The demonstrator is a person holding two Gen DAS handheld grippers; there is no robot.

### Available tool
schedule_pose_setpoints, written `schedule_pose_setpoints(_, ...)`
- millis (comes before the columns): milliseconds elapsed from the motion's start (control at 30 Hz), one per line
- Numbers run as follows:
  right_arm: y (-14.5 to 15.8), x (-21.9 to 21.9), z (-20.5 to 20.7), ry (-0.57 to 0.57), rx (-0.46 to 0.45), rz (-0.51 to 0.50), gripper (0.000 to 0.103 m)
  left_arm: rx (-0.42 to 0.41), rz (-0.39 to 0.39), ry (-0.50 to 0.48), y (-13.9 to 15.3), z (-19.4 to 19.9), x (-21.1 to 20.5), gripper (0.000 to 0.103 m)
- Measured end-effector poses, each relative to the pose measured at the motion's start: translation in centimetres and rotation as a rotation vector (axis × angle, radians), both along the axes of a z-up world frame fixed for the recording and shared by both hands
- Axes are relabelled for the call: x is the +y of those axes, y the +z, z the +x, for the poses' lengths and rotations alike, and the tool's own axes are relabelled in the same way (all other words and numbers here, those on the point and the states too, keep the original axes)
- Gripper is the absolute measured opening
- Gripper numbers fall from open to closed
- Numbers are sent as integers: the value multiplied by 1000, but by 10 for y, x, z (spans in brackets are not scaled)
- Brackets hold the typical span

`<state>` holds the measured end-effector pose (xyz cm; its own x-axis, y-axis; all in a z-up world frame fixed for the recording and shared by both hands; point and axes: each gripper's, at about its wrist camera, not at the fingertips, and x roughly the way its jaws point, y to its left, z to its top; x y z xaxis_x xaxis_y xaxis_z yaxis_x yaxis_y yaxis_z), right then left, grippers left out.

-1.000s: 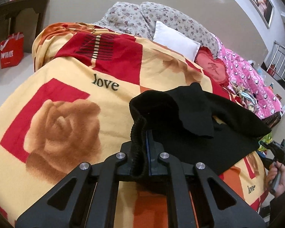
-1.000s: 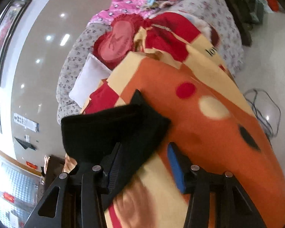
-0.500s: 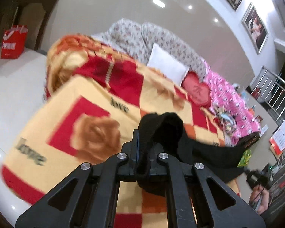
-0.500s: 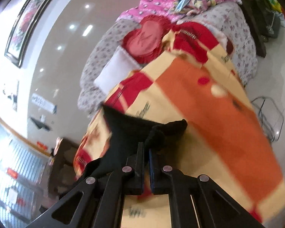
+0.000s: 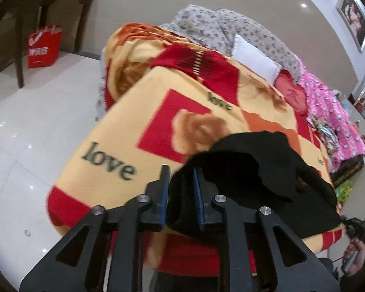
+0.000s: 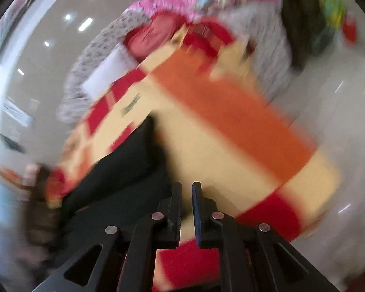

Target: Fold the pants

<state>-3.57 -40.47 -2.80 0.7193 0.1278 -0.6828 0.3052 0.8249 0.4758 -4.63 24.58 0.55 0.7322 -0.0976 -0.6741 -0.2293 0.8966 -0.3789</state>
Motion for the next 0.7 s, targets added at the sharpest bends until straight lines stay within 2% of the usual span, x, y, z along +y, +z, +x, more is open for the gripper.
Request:
schedule_pose_setpoints(33, 11, 1, 4, -22, -17, -64, 8, 1, 18, 15, 2, -1, 2, 18)
schedule_pose_setpoints(67, 19, 2, 10, -20, -47, -81, 8, -4, 42, 30, 5, -2, 4, 18)
schedule_pose_setpoints(133, 33, 8, 33, 33, -96, -95, 23, -30, 101, 69, 14, -6, 7, 18)
schedule_pose_setpoints(167, 35, 11, 54, 91, -96, -89, 42, -56, 143, 100, 21, -10, 7, 18)
schedule_pose_setpoints(200, 32, 13, 73, 146, -75, -58, 47, -83, 170, 113, 27, -13, 6, 18)
schedule_pose_setpoints(233, 29, 13, 88, 182, -49, -31, 47, -106, 185, 106, 32, -15, 4, 18)
schedule_pose_setpoints(267, 23, 14, 108, 217, -18, 9, 47, -130, 192, 72, 38, -15, -1, 24)
schedule_pose_setpoints(300, 19, 15, 121, 245, 10, 38, 47, -150, 195, 6, 42, -13, -9, 29)
schedule_pose_setpoints(333, 12, 14, 140, 264, 58, 62, 47, -162, 197, -68, 44, -11, -17, 38)
schedule_pose_setpoints(400, 6, 11, 155, 235, 96, 47, 47, -189, 213, -196, 46, -8, -34, 45)
schedule_pose_setpoints(467, -6, 7, 168, 237, 141, 73, 47, -198, 264, -362, 43, -2, -62, 60)
schedule_pose_setpoints(500, -6, 5, 170, 248, 118, 93, 47, -193, 291, -418, 40, 1, -73, 60)
schedule_pose_setpoints(600, -9, 8, 178, 283, 132, 146, 47, -172, 380, -539, 30, 17, -110, 60)
schedule_pose_setpoints(700, -8, 11, 182, 317, 142, 143, 47, -137, 482, -627, 19, 31, -145, 60)
